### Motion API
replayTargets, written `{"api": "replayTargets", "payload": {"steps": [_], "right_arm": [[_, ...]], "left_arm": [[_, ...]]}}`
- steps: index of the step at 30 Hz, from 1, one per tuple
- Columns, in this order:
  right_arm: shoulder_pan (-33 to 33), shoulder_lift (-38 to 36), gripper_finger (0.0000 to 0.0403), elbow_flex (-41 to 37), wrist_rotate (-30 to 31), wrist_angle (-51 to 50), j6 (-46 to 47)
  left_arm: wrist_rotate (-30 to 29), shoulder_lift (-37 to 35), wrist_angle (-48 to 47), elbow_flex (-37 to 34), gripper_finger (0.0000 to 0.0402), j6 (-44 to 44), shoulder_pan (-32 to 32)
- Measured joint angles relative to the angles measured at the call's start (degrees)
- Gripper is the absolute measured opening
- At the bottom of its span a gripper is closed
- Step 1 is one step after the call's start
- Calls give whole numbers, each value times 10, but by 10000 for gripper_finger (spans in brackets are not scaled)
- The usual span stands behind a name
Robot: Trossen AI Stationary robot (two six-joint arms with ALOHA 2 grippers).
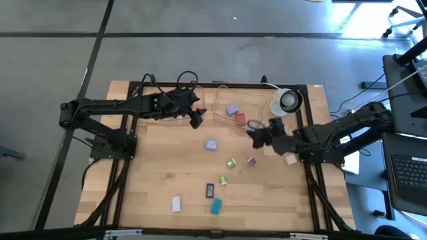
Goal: Pick & Place Office items
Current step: Put the bottom purple charger adapter into the right transparent bin
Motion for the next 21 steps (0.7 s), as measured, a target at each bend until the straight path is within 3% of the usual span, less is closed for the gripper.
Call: {"api": "replayTargets", "payload": {"steps": [4,8,14,21], "right_arm": [[-52,-4,224,0,-24,108,-133],[-100,-4,229,0,-86,196,-220],[-162,-4,223,0,-163,272,-299],[-231,-4,225,0,-295,348,-342]], "left_arm": [[-2,0,0,0,278,-7,0],[-2,0,2,0,278,-9,0],[-2,0,2,0,278,-9,0],[-2,0,2,0,278,-9,0]]}}
